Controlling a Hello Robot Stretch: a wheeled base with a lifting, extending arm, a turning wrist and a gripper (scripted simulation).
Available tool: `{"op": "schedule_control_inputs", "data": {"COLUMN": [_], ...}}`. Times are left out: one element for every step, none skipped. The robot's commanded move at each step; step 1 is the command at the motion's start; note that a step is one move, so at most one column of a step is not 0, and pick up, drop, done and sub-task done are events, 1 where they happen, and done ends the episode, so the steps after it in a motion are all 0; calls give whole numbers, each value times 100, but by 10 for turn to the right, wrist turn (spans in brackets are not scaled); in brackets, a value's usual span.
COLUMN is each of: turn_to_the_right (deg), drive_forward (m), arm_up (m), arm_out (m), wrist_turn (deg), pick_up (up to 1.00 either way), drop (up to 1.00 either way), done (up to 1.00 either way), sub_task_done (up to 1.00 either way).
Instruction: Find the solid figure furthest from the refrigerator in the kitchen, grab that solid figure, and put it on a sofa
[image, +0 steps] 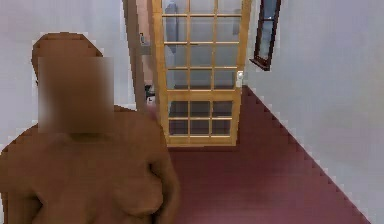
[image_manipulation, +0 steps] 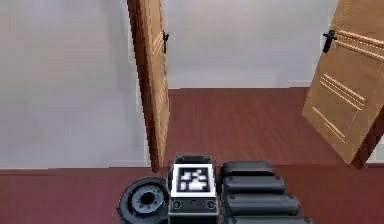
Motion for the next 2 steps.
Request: {"op": "schedule_control_inputs", "data": {"turn_to_the_right": [0,0], "drive_forward": [100,35], "arm_up": [0,0], "arm_out": [0,0], "wrist_turn": [0,0], "pick_up": [0,0], "drop": [0,0], "done": [0,0], "sub_task_done": [0,0]}}
